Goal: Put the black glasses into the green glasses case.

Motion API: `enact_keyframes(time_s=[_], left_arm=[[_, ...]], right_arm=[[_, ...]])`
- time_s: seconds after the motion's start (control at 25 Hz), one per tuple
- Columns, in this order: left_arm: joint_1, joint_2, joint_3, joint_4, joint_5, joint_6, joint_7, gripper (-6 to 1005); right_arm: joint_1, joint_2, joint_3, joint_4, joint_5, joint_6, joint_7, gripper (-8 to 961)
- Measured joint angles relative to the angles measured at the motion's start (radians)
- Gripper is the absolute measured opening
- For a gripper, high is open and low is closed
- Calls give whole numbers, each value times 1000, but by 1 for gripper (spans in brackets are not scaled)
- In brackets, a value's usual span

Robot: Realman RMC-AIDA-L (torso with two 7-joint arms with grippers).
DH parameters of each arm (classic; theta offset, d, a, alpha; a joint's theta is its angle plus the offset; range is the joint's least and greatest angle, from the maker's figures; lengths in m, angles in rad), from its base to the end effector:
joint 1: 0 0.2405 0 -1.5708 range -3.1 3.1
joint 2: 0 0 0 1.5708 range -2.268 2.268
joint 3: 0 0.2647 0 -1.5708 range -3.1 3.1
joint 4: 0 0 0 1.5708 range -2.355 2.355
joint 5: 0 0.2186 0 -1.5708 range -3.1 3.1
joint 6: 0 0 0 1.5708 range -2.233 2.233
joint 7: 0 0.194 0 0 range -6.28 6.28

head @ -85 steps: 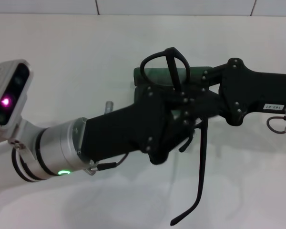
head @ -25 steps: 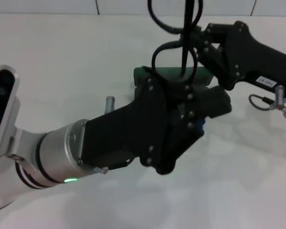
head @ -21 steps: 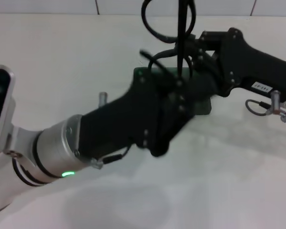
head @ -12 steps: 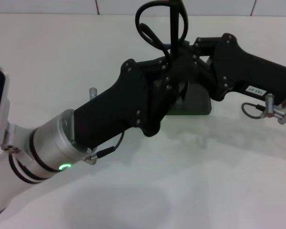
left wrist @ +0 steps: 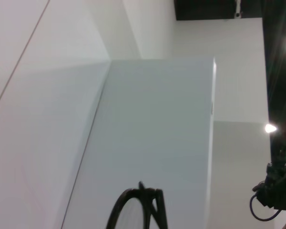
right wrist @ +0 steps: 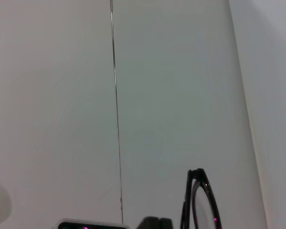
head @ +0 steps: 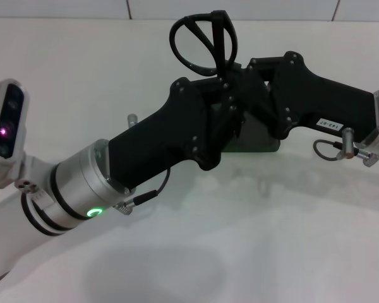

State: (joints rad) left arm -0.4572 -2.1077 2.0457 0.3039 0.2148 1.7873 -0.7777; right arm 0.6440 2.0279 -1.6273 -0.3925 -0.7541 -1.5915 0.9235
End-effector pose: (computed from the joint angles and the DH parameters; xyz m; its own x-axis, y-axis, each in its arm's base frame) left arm -0.1449 0.2783 -0.0740 0.2384 0.0423 0.9703 0.2766 -0.9606 -0.0261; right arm 0.1194 0.3458 -0.0697 0.5238 0.0200 -0.8516 -0.1165 -0.9887 -0.0948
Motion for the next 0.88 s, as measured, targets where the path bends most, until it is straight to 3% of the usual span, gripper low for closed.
enact_keyframes(time_s=[0.6, 0.88], left_arm=[[16, 1, 3, -2, -1, -22, -21, 33], [69, 11, -12, -40, -7, 2, -33, 33]], right_arm=[[-18, -1, -8, -5, -2, 25, 0, 54], [-27, -30, -4, -9, -8, 122, -8, 54]])
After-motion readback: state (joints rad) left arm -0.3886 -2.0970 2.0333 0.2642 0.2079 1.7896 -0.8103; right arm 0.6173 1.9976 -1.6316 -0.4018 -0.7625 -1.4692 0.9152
